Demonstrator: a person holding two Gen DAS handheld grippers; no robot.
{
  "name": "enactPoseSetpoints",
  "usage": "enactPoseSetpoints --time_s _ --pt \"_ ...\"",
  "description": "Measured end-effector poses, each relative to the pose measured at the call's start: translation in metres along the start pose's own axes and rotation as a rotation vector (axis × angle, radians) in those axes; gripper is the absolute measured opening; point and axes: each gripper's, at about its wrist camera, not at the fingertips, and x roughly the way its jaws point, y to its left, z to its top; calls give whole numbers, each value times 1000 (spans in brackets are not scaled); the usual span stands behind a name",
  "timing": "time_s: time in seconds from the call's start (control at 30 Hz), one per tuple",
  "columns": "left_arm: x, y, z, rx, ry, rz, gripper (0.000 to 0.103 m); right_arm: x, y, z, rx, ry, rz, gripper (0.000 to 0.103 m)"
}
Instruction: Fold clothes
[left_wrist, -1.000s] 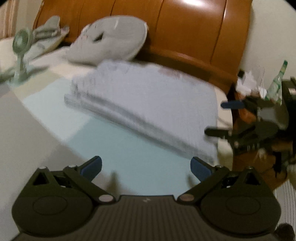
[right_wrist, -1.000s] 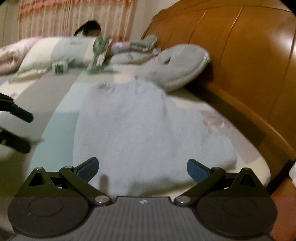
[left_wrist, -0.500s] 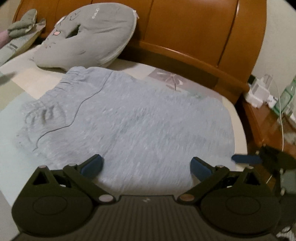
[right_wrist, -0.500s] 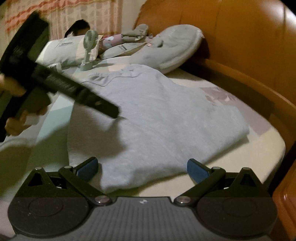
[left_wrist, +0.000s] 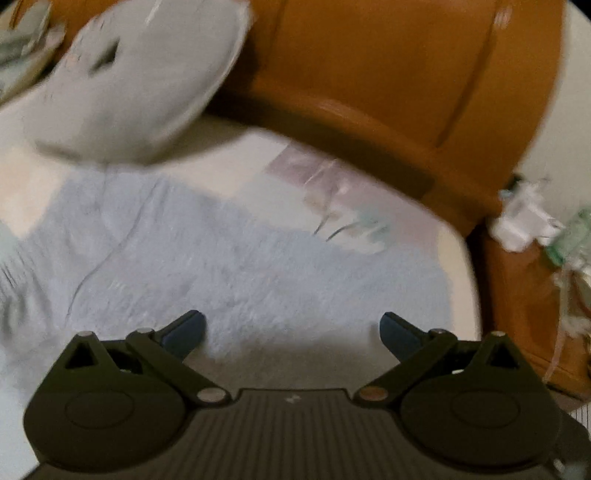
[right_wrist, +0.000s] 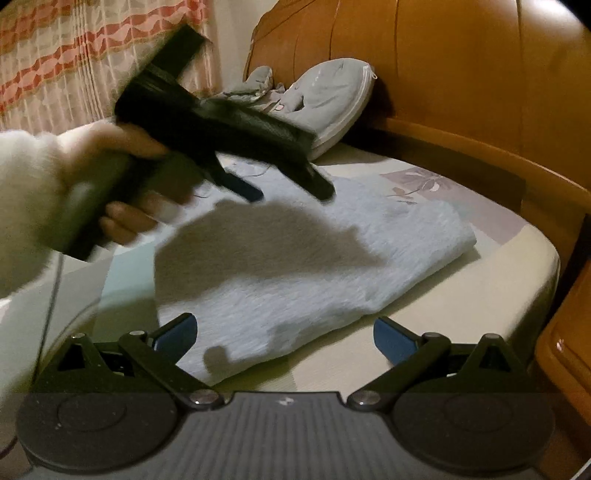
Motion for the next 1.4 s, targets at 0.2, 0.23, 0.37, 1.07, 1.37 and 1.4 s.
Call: enactPoseSetpoints --time_s 0.2,0.23,0.37,1.07,1.37,1.4 --pt "-20 -11 14 38 -48 -15 101 -8 -3 -5 36 8 -6 103" --pt "-22 -12 19 51 -68 -24 101 -9 -4 -5 43 6 -3 103" --pt "6 -7 31 22 -25 9 102 -8 -4 -4 64 11 2 103" --pt "-156 7 -106 171 -180 401 102 68 -29 107 -96 12 39 103" --pt "-168 18 -188 89 -92 487 102 140 -6 109 -204 151 9 103" --pt "-169 18 -193 78 -92 490 102 139 -9 107 -175 147 17 103"
